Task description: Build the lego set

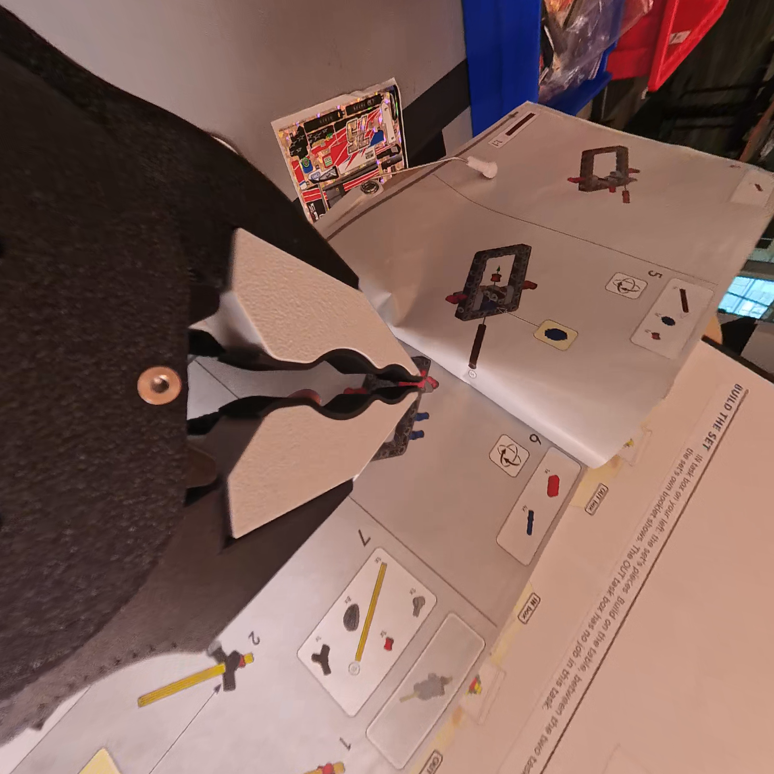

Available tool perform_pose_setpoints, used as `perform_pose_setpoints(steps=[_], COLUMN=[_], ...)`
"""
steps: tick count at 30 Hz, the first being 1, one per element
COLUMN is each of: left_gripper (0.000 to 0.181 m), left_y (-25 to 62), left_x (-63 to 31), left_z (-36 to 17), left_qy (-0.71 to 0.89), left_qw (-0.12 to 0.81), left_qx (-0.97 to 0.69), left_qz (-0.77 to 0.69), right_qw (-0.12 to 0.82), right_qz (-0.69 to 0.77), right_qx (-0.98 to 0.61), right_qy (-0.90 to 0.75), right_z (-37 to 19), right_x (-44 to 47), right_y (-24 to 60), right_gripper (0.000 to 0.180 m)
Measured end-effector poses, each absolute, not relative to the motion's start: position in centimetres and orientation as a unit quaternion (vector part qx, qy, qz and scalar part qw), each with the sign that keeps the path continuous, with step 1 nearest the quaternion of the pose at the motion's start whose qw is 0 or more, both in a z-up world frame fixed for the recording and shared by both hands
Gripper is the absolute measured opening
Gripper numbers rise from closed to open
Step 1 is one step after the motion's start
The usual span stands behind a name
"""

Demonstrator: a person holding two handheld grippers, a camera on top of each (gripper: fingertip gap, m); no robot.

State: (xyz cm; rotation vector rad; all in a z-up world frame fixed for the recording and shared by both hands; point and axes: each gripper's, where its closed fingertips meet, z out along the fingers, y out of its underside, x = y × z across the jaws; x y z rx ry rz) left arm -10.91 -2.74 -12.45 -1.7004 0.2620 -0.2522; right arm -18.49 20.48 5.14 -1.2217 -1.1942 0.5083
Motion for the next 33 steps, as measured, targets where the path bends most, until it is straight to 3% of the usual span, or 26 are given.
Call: perform_pose_setpoints(steps=[33], left_gripper=[0.048], left_y=[-2.8], left_x=[-10.7], left_z=[-12.4], left_qy=[0.121], left_qw=[0.646], left_qx=[-0.746], left_qz=[-0.110], right_qw=[0.616], right_qz=[0.225], right_qx=[-0.548], right_qy=[-0.519], right_z=[3.0], right_x=[-19.2], right_y=[19.9], right_gripper=[0.000])
